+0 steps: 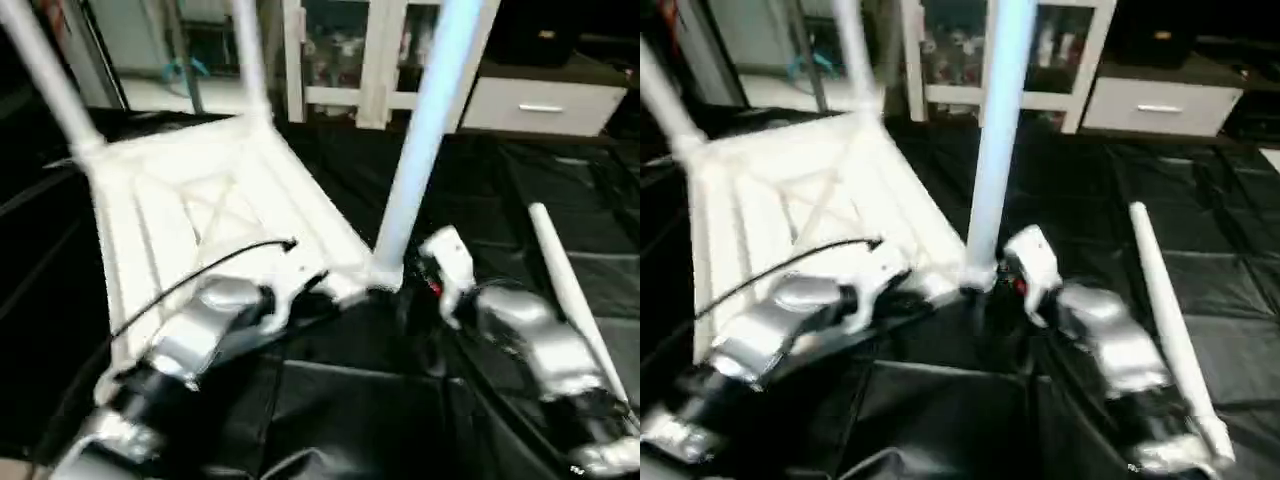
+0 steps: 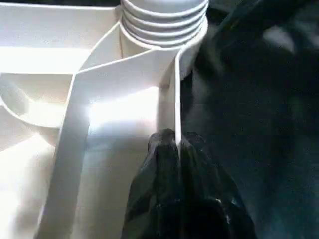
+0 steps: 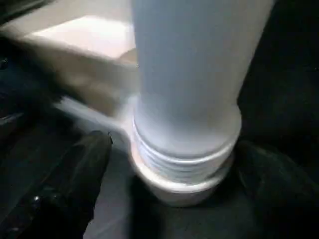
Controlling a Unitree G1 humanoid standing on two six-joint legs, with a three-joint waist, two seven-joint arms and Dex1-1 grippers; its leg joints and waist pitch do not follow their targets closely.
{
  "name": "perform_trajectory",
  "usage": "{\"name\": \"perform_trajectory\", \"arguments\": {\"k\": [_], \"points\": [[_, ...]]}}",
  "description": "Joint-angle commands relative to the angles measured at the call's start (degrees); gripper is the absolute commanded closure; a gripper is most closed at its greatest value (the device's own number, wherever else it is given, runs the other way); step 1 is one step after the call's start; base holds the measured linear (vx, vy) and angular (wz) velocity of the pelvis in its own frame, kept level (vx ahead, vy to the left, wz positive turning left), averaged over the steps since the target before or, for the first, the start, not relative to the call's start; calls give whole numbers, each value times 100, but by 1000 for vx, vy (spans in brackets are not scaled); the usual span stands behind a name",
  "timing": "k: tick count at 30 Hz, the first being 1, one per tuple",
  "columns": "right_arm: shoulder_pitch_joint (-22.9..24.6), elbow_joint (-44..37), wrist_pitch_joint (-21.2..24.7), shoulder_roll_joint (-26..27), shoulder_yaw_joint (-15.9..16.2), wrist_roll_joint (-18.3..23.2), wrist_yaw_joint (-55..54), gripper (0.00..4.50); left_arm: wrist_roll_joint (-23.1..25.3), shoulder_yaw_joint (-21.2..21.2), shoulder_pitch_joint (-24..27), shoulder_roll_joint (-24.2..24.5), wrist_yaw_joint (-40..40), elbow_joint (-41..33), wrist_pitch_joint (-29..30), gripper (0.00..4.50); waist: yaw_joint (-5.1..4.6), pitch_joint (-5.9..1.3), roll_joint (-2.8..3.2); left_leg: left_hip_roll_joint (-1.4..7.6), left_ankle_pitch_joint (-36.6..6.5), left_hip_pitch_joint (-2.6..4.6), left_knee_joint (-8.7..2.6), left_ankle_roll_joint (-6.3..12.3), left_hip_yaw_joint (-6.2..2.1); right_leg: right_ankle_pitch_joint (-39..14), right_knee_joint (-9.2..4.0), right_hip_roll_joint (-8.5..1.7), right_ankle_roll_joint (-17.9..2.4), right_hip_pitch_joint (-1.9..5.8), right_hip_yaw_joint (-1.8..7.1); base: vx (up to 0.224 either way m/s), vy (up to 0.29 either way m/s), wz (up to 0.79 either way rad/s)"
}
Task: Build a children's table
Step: Rotate leg to tighten
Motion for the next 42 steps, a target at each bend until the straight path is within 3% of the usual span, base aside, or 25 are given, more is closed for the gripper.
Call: {"name": "perform_trajectory", "arguments": {"k": [1,5,20,21,25,36,42], "points": [[25,-255,20,-145,174,66,463,23,-48,-419,138,107,-509,-193,114,450,3,-272,-29,493,-827,98,-442,409,-219,-539,-381,-470,-1456,256,282,0,0,0],[63,-312,-146,-404,354,2,803,23,-175,-532,161,336,-765,-546,415,450,42,-275,-39,500,-743,122,-441,259,-207,-617,-369,-474,-1458,243,297,0,0,0],[17,-261,-337,-314,417,22,1097,23,-159,-597,201,447,-883,-780,639,450,70,-310,-55,467,-428,94,-393,399,-211,-213,-313,-460,-1545,273,276,0,0,0],[13,-254,-339,-293,400,40,1101,50,-157,-596,205,457,-884,-775,637,450,69,-309,-55,466,-462,94,-394,393,-212,-253,-317,-463,-1541,276,276,0,0,0],[-11,-232,-330,-263,378,43,1094,64,-149,-599,217,471,-890,-771,641,450,67,-311,-52,466,-503,103,-396,358,-213,-323,-321,-461,-1524,276,276,0,0,0],[2,-161,-349,-276,392,9,1137,167,-147,-616,223,467,-899,-787,690,450,69,-326,-55,458,-344,99,-371,435,-210,-105,-288,-451,-1572,283,269,0,0,0],[-10,-109,-368,-266,379,0,1142,176,-139,-634,234,487,-917,-803,724,450,67,-322,-55,460,-451,99,-373,384,-212,-256,-299,-455,-1564,284,270,0,0,0]]}}
